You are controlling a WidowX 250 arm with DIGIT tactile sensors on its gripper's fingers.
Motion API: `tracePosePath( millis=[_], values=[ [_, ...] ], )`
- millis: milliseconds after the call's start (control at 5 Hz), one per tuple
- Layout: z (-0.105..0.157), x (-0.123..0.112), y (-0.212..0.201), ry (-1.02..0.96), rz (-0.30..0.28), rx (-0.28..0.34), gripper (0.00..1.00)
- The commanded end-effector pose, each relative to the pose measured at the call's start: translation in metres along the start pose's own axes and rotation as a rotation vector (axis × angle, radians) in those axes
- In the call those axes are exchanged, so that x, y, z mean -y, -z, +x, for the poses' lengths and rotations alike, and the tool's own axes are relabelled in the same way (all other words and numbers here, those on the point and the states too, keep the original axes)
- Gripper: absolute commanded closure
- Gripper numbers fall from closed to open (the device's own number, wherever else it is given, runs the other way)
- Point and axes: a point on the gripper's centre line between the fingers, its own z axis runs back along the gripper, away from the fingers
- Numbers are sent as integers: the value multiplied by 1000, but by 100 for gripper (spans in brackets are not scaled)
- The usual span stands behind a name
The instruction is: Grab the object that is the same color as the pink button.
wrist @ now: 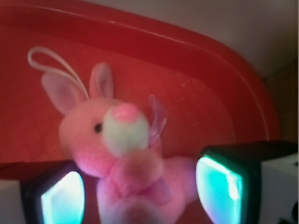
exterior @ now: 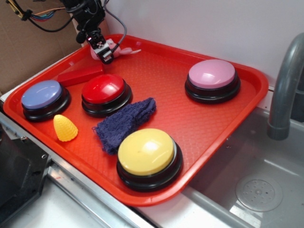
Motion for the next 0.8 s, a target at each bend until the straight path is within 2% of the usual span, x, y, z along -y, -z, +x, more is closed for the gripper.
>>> tracePosePath(
  millis=[0,200,400,600],
  values=[
    [1,3,-21,-71,55,68,100],
    [-4,7,-38,-113,106,81,100],
    [-9,25,-80,-280,172,89,100],
    [-16,61,-120,-513,185,-111,100]
  ],
)
